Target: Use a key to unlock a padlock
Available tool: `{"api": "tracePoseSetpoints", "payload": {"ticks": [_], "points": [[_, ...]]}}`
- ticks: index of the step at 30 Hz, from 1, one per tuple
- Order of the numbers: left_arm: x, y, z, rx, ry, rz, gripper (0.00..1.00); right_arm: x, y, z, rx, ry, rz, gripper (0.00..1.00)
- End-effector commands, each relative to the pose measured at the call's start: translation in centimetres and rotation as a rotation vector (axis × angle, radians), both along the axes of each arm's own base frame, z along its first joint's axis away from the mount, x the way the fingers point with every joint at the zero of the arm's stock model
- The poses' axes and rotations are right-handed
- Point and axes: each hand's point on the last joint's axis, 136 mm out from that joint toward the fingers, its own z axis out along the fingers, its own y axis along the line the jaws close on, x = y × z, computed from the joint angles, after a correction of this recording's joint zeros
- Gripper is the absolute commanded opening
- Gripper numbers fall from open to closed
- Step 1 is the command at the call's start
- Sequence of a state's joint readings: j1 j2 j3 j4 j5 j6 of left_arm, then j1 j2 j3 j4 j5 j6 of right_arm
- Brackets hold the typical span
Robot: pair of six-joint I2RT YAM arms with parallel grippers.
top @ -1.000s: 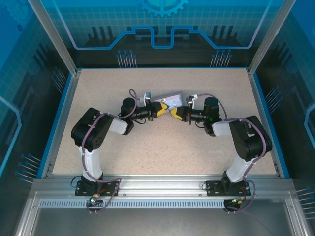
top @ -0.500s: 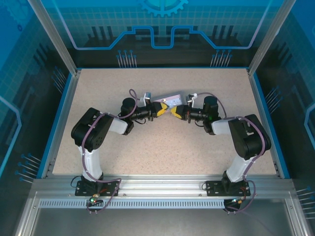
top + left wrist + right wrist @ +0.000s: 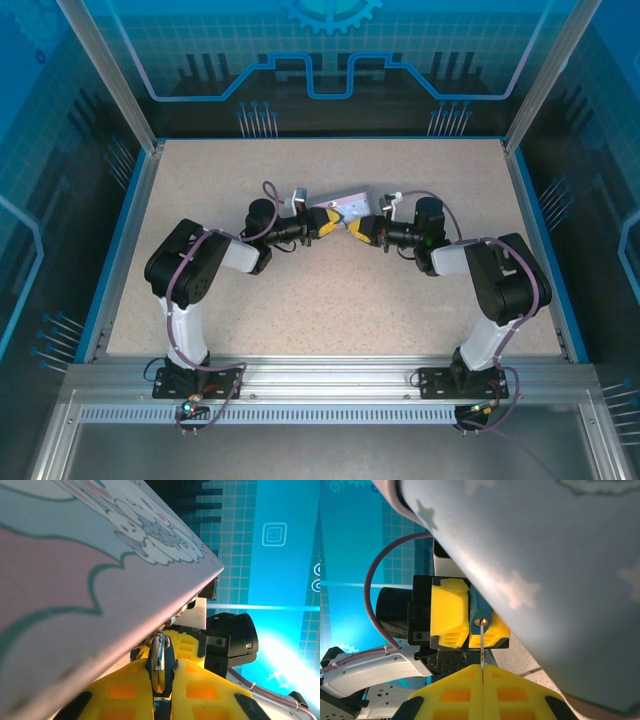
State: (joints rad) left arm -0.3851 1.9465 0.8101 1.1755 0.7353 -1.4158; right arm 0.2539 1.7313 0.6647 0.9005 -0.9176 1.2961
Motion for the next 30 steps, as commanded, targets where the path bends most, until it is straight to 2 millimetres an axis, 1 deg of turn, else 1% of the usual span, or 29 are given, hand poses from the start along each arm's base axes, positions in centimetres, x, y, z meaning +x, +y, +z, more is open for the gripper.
{"api": "tracePoseSetpoints", "payload": {"ticks": [1,22,26,30], "points": [[0.3,0.0,0.8,-0.018,-0.020,-0.018,0.00,-0.5,-0.5,0.8,-0.009,-0.040,0.003,0.00],[0.4,-0.1,1.1,-0.022,-0.022,-0.020,0.00,1.1,0.4,1.2,0.000,-0.042,0.009,0.00],[0.3,-0.1,1.0,-0.019,-0.021,-0.020,0.00,0.9,0.4,0.8,-0.001,-0.035,0.011,0.00],[0.3,-0.1,0.9,-0.017,-0.017,-0.021,0.00,0.3,0.2,0.6,-0.003,-0.031,0.015,0.00]]}}
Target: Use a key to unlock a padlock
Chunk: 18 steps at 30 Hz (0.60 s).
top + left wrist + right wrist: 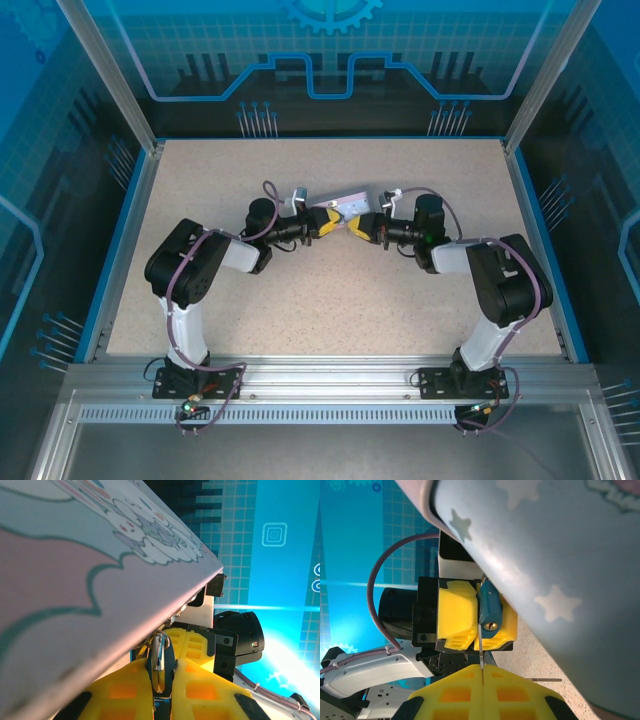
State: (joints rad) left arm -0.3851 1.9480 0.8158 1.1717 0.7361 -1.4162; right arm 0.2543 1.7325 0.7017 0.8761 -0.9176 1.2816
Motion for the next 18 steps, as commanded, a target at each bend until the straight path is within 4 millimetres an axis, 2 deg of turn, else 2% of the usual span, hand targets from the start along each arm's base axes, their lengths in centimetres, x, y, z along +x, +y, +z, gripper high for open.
{"api": "tracePoseSetpoints", "payload": {"ticks": [1,10,18], "points": [[0.20,-0.05,0.84,-0.019,-0.017,-0.021,0.00,-0.46,0.00,-0.30,-0.004,-0.007,0.012,0.00],[0.20,-0.05,0.87,-0.018,-0.019,-0.021,0.00,-0.77,-0.17,-0.43,-0.005,-0.006,0.012,0.00],[0.17,-0.08,0.97,-0.021,-0.021,-0.025,0.00,-0.13,-0.05,-0.36,-0.002,-0.006,0.006,0.00]]}}
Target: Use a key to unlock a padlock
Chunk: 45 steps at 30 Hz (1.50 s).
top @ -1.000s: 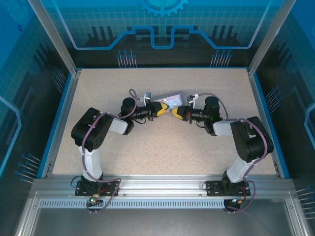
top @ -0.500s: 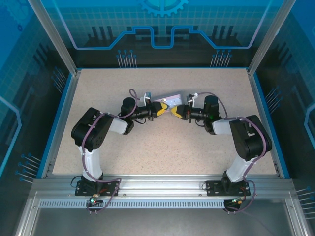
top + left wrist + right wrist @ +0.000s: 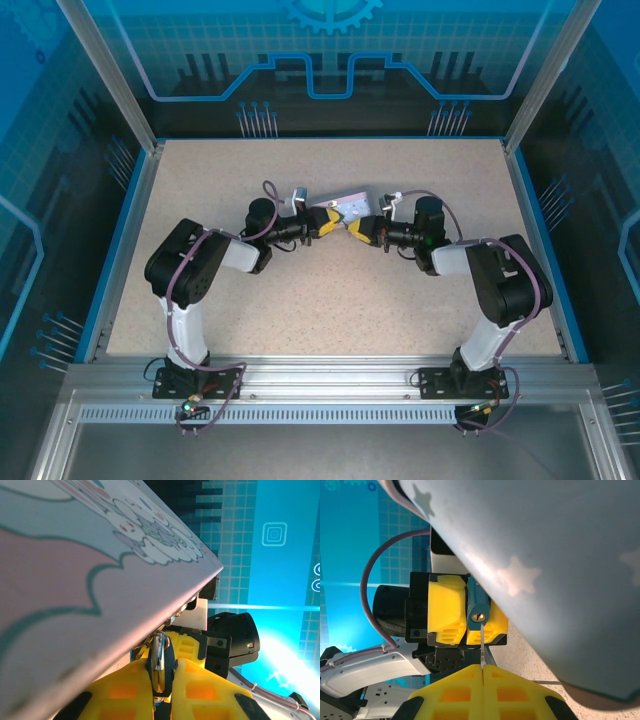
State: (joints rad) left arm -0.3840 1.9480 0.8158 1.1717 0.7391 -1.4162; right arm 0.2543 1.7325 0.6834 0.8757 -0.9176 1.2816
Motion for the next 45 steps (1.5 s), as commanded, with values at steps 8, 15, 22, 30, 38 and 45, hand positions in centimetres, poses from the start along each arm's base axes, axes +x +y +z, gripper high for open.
{"api": "tracePoseSetpoints", "payload": {"ticks": [8,15,22,30,38,45], "points": [[0.2,-0.1,1.1,-0.028,-0.022,-0.025,0.00,1.1,0.3,0.4,0.007,-0.025,0.003,0.00],[0.2,-0.1,1.1,-0.030,-0.022,-0.025,0.00,1.4,0.5,0.3,0.016,-0.021,0.000,0.00],[0.2,-0.1,0.7,-0.027,-0.017,-0.022,0.00,1.3,0.5,0.7,0.022,-0.028,0.005,0.00],[0.2,-0.2,0.9,-0.030,-0.022,-0.024,0.00,0.8,0.3,0.8,0.010,-0.029,0.007,0.00],[0.2,-0.1,0.9,-0.030,-0.021,-0.024,0.00,-0.2,-0.3,-0.2,-0.006,-0.010,0.009,0.00],[0.3,-0.1,0.9,-0.029,-0.019,-0.022,0.00,-0.3,-0.4,0.4,-0.001,-0.023,0.010,0.00]]}}
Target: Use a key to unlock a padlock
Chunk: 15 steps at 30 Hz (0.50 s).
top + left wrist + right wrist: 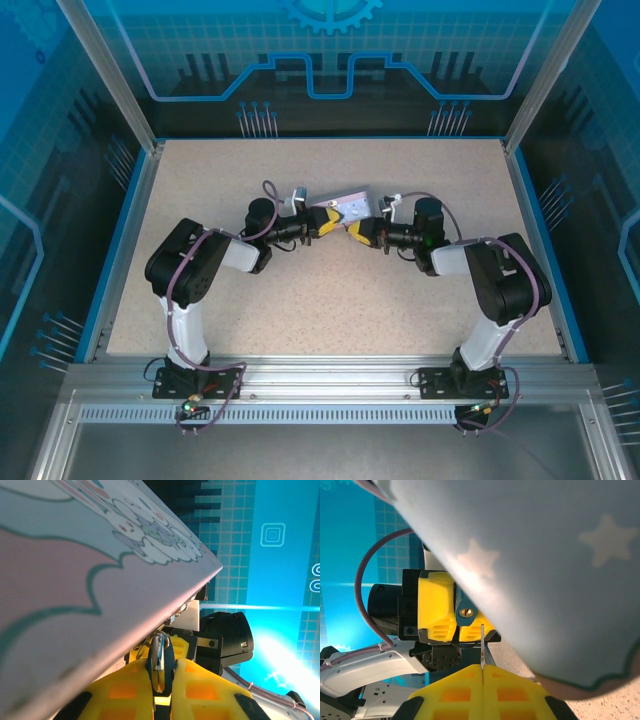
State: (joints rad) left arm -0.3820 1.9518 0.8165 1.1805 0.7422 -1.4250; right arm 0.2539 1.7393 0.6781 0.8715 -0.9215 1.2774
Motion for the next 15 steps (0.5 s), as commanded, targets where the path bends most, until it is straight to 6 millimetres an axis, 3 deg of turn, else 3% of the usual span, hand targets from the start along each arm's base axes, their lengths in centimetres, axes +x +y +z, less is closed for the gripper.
{"api": "tracePoseSetpoints", "payload": {"ticks": [1,15], "points": [[0.3,-0.2,0.9,-0.024,-0.022,-0.021,0.00,-0.1,-0.4,1.1,0.005,-0.037,0.005,0.00],[0.3,-0.1,0.9,-0.024,-0.019,-0.020,0.00,1.0,0.2,2.1,0.016,-0.055,0.009,0.00]]}}
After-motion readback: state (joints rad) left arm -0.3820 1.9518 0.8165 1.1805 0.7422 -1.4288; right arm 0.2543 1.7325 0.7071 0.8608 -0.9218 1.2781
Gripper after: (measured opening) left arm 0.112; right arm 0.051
